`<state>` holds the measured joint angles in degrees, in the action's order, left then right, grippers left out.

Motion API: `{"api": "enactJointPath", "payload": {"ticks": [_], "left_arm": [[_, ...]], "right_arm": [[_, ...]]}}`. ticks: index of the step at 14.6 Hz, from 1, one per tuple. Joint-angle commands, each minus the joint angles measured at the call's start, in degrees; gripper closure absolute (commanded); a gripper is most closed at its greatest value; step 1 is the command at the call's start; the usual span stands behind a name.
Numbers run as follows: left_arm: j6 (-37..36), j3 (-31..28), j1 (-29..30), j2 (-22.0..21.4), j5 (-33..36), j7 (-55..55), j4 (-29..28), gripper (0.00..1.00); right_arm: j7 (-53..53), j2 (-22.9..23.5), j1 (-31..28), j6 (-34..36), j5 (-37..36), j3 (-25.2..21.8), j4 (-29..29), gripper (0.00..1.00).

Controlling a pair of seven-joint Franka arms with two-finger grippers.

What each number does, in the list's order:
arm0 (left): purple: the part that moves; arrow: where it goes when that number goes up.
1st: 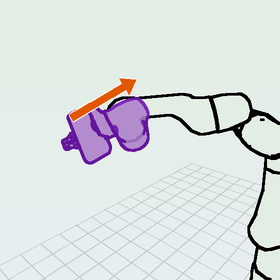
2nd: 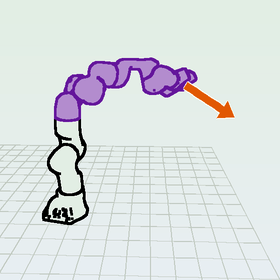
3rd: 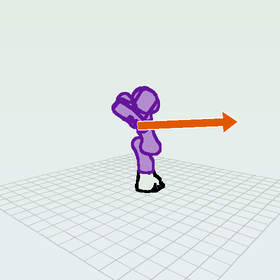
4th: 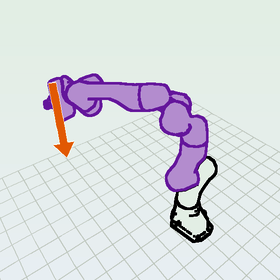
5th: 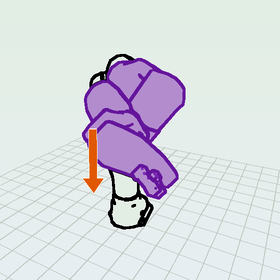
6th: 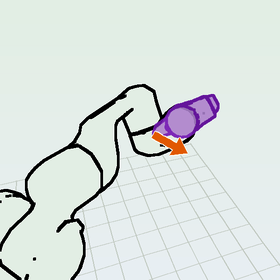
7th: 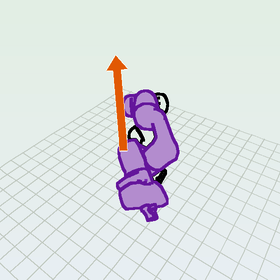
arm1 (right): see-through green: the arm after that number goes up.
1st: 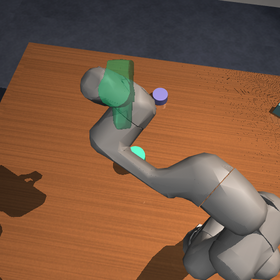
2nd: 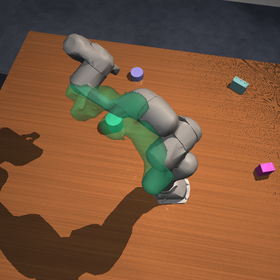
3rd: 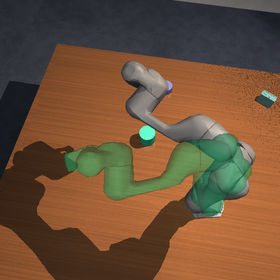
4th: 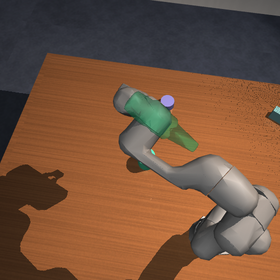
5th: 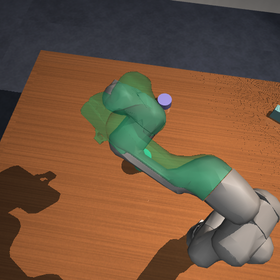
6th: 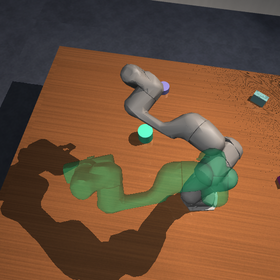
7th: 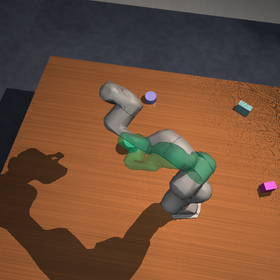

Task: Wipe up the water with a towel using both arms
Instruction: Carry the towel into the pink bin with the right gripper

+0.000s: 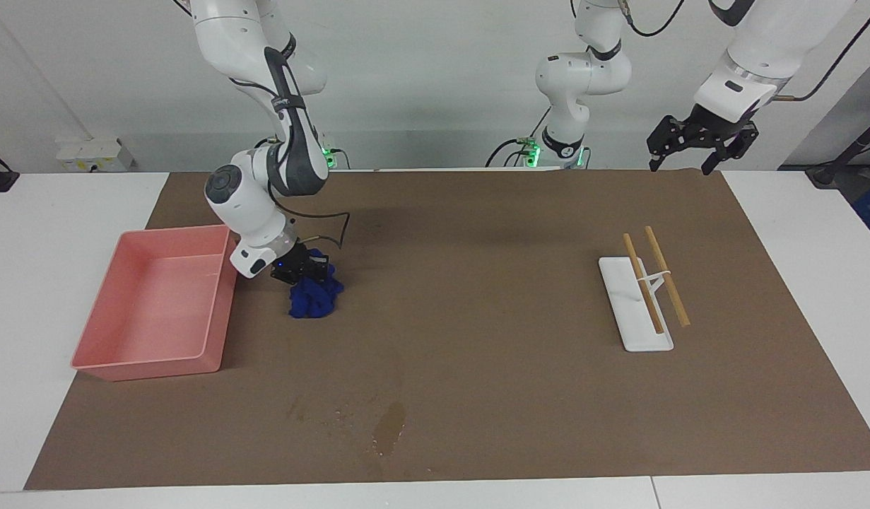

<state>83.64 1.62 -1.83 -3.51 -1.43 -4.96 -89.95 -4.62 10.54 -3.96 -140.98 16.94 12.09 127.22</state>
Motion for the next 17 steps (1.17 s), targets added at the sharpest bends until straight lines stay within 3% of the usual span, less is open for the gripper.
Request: {"api": "enactJointPath", "payload": {"ticks": [1,5,9,11,14,17], "left_arm": [[0.6,0.1,0.2,-1.5,1.1,-0.1,-1.8,0.00],[0.6,0.1,0.2,-1.4,1.1,-0.1,-1.7,0.00],[0.6,0.1,0.2,-1.4,1.1,-0.1,-1.8,0.00],[0.7,0.1,0.1,-1.4,1.1,-0.1,-1.8,0.00],[0.6,0.1,0.1,-1.4,1.1,-0.1,-1.8,0.00],[0.6,0.1,0.2,-1.5,1.1,-0.1,-1.8,0.00]], "right_arm": [[-0.3,7.1,-1.3,-2.6,-3.3,0.2,-7.7,1.00],[-0.2,18.4,-1.0,-5.7,-5.0,0.2,-19.6,1.00],[-0.2,20.4,-1.9,-3.8,-13.5,-0.1,-25.4,1.00],[-0.1,21.3,-2.8,2.9,-16.0,0.0,-30.3,1.00],[-0.1,19.0,-4.3,13.5,-15.3,0.3,-34.0,1.00],[-0.1,10.5,-4.4,26.5,-15.1,0.3,-34.1,1.00]]}}
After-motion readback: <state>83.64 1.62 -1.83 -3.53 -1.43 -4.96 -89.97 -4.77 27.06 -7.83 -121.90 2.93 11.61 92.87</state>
